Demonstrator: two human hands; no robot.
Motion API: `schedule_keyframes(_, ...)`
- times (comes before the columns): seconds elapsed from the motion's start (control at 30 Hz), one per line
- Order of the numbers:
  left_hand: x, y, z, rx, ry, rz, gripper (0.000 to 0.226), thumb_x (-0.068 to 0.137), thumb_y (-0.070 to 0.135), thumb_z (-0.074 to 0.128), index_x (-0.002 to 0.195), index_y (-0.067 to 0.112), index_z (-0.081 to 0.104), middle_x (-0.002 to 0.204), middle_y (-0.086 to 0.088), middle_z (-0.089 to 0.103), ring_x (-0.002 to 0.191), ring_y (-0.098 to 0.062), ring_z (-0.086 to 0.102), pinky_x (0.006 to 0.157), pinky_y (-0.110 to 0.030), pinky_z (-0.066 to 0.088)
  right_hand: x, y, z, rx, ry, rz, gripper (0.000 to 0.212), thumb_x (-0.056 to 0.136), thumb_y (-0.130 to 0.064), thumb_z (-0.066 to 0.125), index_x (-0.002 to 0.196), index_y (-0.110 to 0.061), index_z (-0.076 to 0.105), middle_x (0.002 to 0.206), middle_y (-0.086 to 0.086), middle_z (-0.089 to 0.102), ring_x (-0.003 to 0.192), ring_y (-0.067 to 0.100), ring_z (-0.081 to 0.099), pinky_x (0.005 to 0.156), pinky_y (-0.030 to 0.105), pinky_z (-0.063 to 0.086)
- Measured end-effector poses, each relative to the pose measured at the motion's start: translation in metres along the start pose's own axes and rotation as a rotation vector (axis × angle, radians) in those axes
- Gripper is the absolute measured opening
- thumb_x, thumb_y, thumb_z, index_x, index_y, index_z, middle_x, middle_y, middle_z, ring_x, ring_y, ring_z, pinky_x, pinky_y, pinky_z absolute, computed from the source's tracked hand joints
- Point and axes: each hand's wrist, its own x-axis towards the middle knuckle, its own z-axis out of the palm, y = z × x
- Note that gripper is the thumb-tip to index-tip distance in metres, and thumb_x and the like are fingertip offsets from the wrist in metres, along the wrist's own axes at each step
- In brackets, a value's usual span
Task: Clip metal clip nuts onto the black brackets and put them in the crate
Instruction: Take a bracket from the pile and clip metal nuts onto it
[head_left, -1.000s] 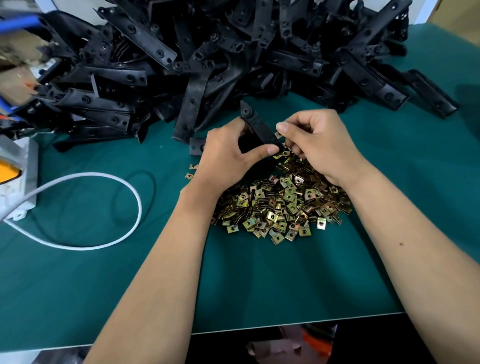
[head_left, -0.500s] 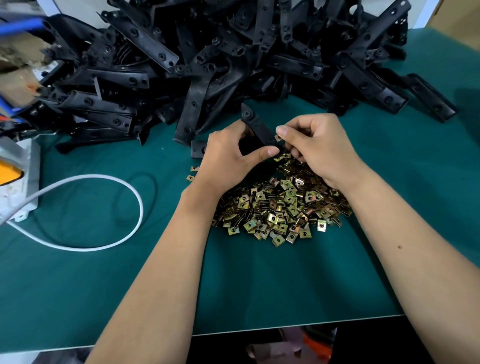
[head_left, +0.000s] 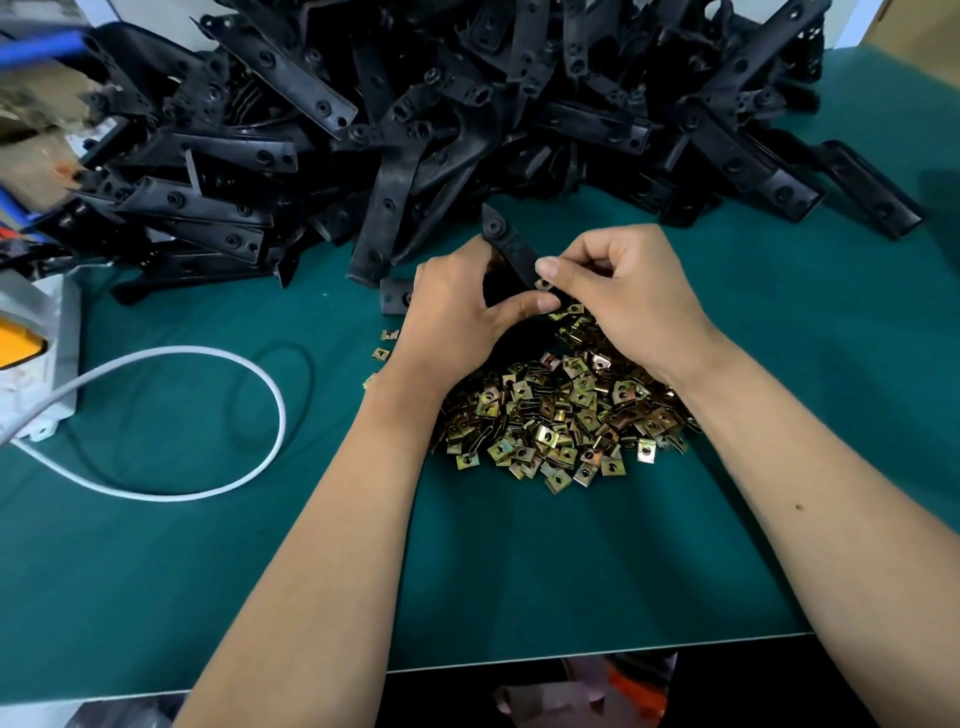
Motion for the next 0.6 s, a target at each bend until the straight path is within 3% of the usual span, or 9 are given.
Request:
schedule_keyframes(0.07, 0.001, -0.001, -0.003, -0.01, 0.012, 0.005, 0.041, 0.081, 0.05, 0.082, 0.103, 0.018, 0.07, 0.095, 0.008, 0.073, 0.091, -0.011, 0.068, 0.083, -0.043, 0.055, -0.001, 0.001, 0.001, -0.008, -0.013, -0.011, 0.03, 0.099, -0.032, 0.068, 0.074, -0.018, 0.074, 0.064, 0.002, 0.064, 0.061, 0.007, 0.051, 0.061, 0.032, 0.043)
schedule_keyframes(0.13, 0.002, -0.004, -0.009, -0.013, 0.083, -0.001, 0.035, 0.083, 0.048, 0.081, 0.099, 0.02, 0.069, 0.095, 0.013, 0.071, 0.091, 0.0, 0.066, 0.082, -0.03, 0.055, -0.001, 0.001, 0.004, -0.041, -0.014, -0.035, 0.033, 0.103, -0.035, 0.062, 0.073, -0.026, 0.072, 0.059, -0.012, 0.058, 0.056, -0.001, 0.048, 0.058, 0.017, 0.038)
schedule_keyframes(0.2, 0.004, -0.008, -0.017, -0.026, 0.218, -0.037, 0.028, 0.087, 0.048, 0.078, 0.098, 0.026, 0.066, 0.09, 0.022, 0.066, 0.087, 0.016, 0.06, 0.074, -0.007, 0.045, 0.0, 0.003, 0.006, -0.127, 0.003, -0.064, 0.025, 0.105, -0.031, 0.058, 0.095, -0.023, 0.078, 0.074, -0.017, 0.066, 0.069, -0.003, 0.057, 0.067, 0.013, 0.042)
schedule_keyframes(0.23, 0.004, -0.01, -0.021, -0.032, 0.281, -0.062, 0.028, 0.088, 0.048, 0.076, 0.099, 0.025, 0.066, 0.089, 0.022, 0.065, 0.084, 0.019, 0.057, 0.071, -0.003, 0.041, 0.001, 0.005, 0.006, -0.217, -0.004, -0.084, 0.023, 0.106, -0.029, 0.057, 0.109, -0.021, 0.078, 0.088, -0.015, 0.07, 0.083, -0.002, 0.061, 0.077, 0.016, 0.046)
schedule_keyframes(0.3, 0.004, -0.015, -0.027, -0.054, 0.345, -0.1, 0.029, 0.09, 0.05, 0.073, 0.102, 0.024, 0.067, 0.089, 0.018, 0.067, 0.081, 0.016, 0.058, 0.069, -0.003, 0.04, 0.002, 0.009, 0.008, -0.432, -0.064, -0.123, 0.024, 0.105, -0.029, 0.059, 0.121, -0.022, 0.076, 0.105, -0.007, 0.069, 0.104, 0.014, 0.056, 0.09, 0.03, 0.045)
schedule_keyframes(0.37, 0.003, -0.017, -0.03, -0.078, 0.351, -0.109, 0.027, 0.091, 0.05, 0.073, 0.102, 0.026, 0.067, 0.087, 0.019, 0.067, 0.08, 0.012, 0.059, 0.068, -0.005, 0.041, 0.002, 0.011, 0.01, -0.554, -0.132, -0.147, 0.024, 0.101, -0.034, 0.063, 0.12, -0.026, 0.076, 0.104, -0.004, 0.063, 0.105, 0.02, 0.047, 0.089, 0.037, 0.043)
schedule_keyframes(0.5, 0.004, -0.021, -0.026, -0.048, 0.305, -0.129, 0.038, 0.088, 0.056, 0.073, 0.101, 0.022, 0.068, 0.086, 0.016, 0.067, 0.082, 0.007, 0.06, 0.07, -0.014, 0.046, 0.004, 0.014, 0.014, -0.626, -0.168, -0.159, 0.028, 0.092, -0.039, 0.075, 0.116, -0.025, 0.076, 0.103, 0.0, 0.061, 0.103, 0.021, 0.046, 0.089, 0.037, 0.042)
schedule_keyframes(0.6, 0.004, -0.025, -0.022, -0.047, 0.26, -0.145, 0.047, 0.084, 0.064, 0.072, 0.102, 0.02, 0.07, 0.09, 0.013, 0.07, 0.087, -0.001, 0.064, 0.078, -0.027, 0.053, 0.005, 0.012, 0.015, -0.615, -0.17, -0.156, 0.019, 0.091, -0.036, 0.077, 0.106, -0.025, 0.076, 0.1, -0.003, 0.06, 0.101, 0.02, 0.047, 0.086, 0.034, 0.039)
